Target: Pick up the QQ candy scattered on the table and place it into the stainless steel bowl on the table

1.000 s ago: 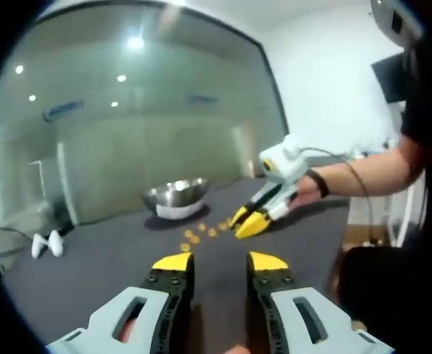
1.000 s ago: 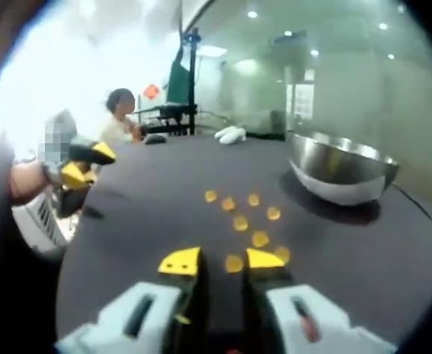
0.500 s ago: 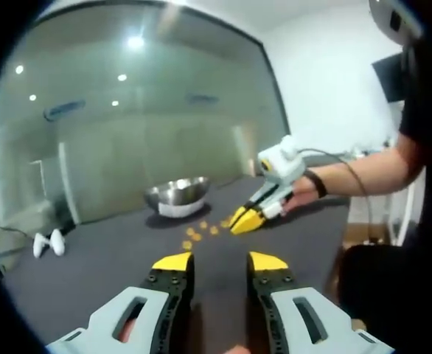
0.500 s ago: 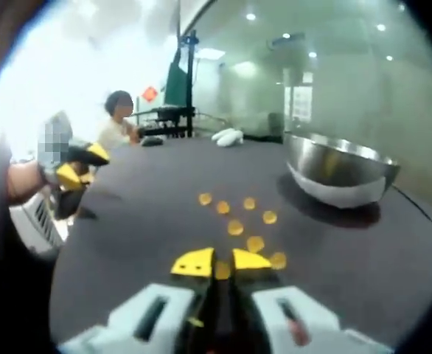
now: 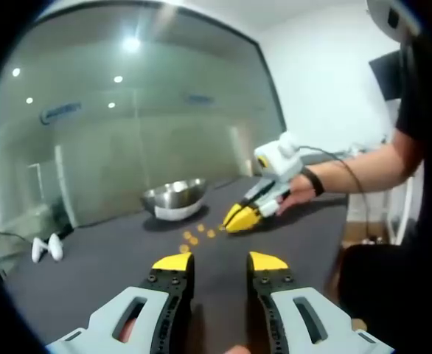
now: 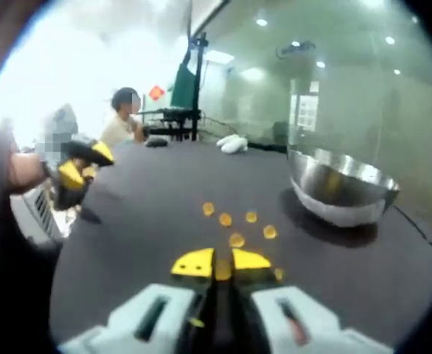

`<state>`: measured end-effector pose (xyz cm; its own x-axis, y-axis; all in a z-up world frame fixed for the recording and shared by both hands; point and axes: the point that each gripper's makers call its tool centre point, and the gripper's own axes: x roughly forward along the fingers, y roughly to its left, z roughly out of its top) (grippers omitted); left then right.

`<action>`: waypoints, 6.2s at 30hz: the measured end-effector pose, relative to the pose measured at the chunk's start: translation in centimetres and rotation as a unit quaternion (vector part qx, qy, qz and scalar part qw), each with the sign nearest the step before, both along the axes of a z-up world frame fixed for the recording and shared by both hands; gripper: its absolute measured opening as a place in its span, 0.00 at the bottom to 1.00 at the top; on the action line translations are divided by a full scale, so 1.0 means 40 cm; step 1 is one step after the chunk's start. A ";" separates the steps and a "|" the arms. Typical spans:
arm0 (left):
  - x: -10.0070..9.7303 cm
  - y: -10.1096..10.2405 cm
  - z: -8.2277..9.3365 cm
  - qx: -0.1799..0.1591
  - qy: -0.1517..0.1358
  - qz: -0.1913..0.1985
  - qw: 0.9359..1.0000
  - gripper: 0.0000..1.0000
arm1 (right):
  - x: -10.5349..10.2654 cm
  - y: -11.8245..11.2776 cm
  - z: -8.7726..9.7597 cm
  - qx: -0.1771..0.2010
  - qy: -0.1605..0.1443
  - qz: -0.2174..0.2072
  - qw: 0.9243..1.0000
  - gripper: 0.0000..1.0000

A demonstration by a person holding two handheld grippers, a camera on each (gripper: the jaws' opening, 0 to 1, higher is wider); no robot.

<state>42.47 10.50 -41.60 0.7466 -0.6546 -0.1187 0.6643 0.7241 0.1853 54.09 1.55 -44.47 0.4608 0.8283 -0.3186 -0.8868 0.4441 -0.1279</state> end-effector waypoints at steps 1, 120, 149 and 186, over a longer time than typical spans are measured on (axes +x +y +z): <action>-0.001 -0.001 0.001 0.000 0.000 -0.001 1.000 0.30 | 0.014 -0.003 0.029 0.008 -0.007 -0.008 1.000 0.09; -0.018 -0.009 -0.022 0.004 0.008 -0.028 1.000 0.28 | 0.099 -0.080 -0.089 0.016 0.060 -0.076 0.995 0.18; -0.022 0.001 -0.019 0.001 0.006 -0.024 1.000 0.28 | 0.102 -0.077 -0.083 0.014 0.043 -0.081 0.996 0.09; -0.052 -0.048 -0.010 0.025 -0.001 -0.059 0.998 0.28 | 0.494 -0.024 0.231 0.091 -0.008 -0.161 0.983 0.12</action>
<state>40.40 8.58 -42.02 0.6656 -0.7308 -0.1514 0.7434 0.6312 0.2212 73.83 0.60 -35.23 0.7117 0.6815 -0.1702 -0.6954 0.7179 -0.0330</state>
